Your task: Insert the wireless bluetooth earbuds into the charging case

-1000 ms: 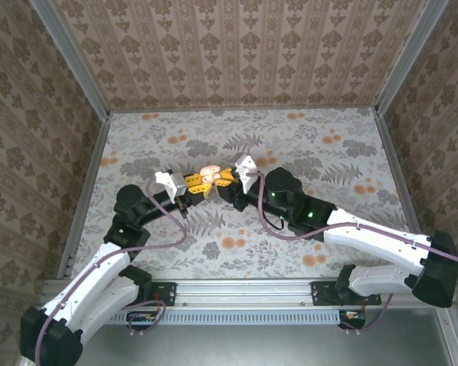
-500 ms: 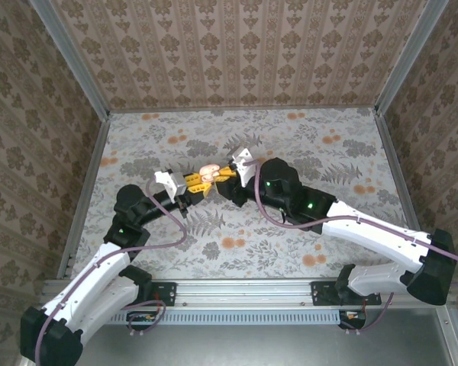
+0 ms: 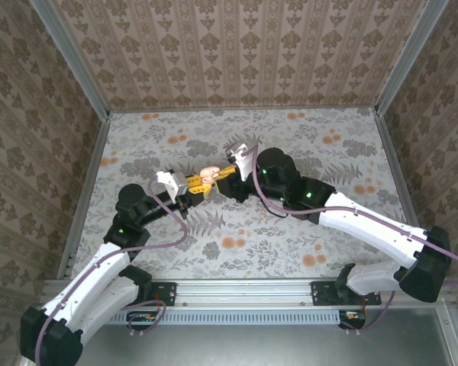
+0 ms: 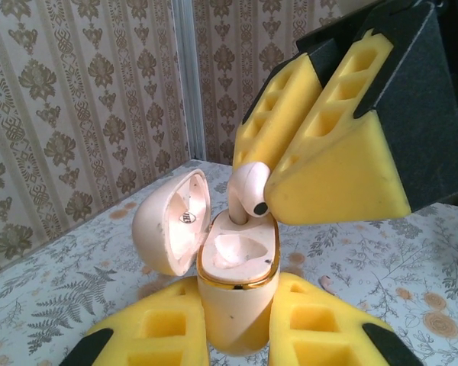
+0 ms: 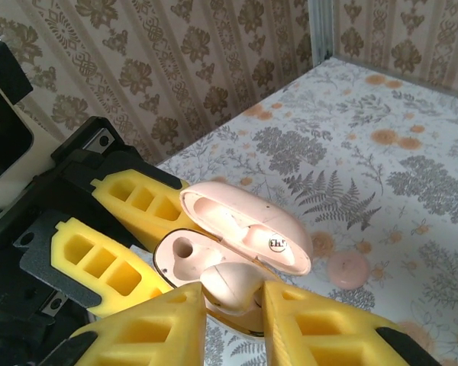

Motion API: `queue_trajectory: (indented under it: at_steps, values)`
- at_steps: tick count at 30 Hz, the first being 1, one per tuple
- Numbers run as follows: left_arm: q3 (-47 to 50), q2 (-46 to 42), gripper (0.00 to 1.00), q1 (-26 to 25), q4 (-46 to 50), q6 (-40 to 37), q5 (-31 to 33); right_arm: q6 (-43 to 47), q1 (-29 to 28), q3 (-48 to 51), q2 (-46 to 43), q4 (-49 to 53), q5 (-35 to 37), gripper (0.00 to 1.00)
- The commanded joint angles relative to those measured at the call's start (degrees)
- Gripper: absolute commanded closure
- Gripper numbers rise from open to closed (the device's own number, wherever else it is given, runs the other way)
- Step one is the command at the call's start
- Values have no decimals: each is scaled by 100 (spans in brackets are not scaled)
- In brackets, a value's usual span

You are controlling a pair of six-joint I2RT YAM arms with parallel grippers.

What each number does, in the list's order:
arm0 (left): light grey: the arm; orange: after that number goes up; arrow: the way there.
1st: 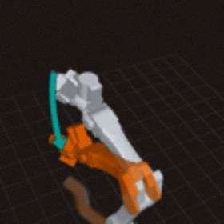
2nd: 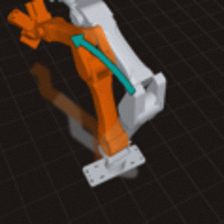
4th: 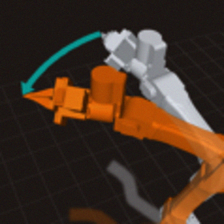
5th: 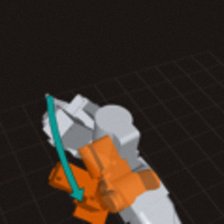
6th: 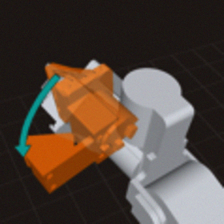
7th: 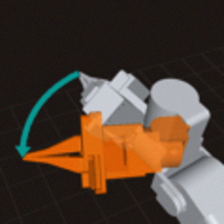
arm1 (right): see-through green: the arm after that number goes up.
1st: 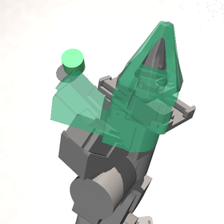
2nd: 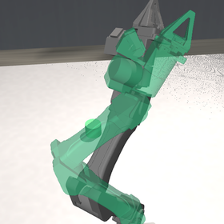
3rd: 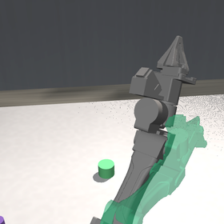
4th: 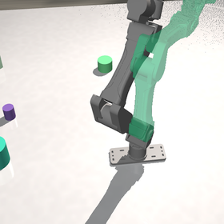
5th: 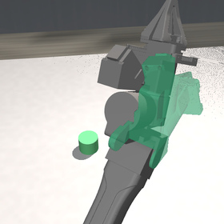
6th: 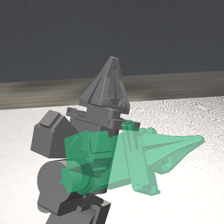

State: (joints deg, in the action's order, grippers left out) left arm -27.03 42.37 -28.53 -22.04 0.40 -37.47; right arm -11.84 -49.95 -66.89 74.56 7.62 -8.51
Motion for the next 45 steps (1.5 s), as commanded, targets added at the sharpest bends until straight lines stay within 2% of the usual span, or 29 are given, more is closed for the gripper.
queue_trajectory:
  at_steps: [1, 19, 28, 45]
  values:
    - [-148, -150, 100, -118, -538, 6, -471, -157, 47, -115, 282, 517, -325, 75]
    - [-145, -72, 100, -127, -507, 24, -486, -319, 221, -423, 695, 789, -726, 71]
    - [-188, 74, 100, -135, -485, 30, -461, -398, 293, -515, 761, 844, -763, 68]
    - [-114, 75, 100, -137, -487, 114, -401, -427, 390, -701, 860, 1053, -761, 66]
